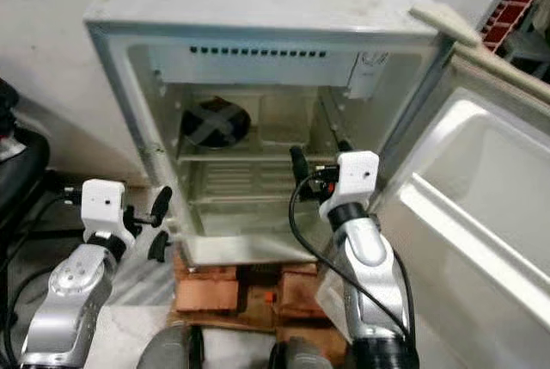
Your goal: Restocking fridge
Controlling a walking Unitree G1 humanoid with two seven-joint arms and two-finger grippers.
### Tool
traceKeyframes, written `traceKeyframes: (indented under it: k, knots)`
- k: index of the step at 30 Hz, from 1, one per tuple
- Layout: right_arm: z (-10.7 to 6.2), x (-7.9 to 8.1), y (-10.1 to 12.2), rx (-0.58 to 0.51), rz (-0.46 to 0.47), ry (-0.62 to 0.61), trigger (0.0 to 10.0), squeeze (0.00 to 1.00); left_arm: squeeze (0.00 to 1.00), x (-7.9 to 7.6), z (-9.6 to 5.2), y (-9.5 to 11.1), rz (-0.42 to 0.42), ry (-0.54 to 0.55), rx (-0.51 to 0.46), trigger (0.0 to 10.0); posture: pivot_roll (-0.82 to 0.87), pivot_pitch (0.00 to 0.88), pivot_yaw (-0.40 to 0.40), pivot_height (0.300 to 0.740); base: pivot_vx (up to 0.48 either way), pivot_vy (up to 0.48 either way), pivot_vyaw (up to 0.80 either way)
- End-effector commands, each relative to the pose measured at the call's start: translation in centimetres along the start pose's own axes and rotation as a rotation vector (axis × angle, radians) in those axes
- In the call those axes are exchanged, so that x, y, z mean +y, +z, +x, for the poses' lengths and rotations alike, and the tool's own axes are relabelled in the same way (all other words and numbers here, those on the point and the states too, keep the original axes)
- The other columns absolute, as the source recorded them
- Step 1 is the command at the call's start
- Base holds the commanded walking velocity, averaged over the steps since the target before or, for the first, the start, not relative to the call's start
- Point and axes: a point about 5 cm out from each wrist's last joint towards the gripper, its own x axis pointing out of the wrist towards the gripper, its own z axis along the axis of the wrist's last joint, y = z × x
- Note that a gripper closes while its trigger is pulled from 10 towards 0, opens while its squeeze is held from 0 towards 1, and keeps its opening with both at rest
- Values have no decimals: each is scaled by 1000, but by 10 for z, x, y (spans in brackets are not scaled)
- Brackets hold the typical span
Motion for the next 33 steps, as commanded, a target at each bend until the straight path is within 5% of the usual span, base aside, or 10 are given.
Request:
traceKeyframes:
  k: [1, 11, 26, 33]
  knots:
    - [4, 0, 6, -15, -7, -9, 10000, 0, 0, -1, 4, 4, 10, -14, -18, 10000, 49, 0, -42, 740, -319, 0, 0]
    - [5, -3, 12, -36, 7, -60, 10000, 0, 0, 2, 7, 11, 77, -40, -33, 10000, 37, 25, -23, 740, -181, 0, 0]
    - [-49, -32, -12, 59, -69, -259, 10000, 0, 0, -3, 12, -4, 75, -90, 10, 10000, -37, 0, -2, 740, -344, 0, 0]
    - [-49, -29, -16, 82, -69, -244, 10000, 0, 0, -10, 12, -11, 61, -100, 22, 10000, -47, 0, -10, 740, -299, 0, 0]
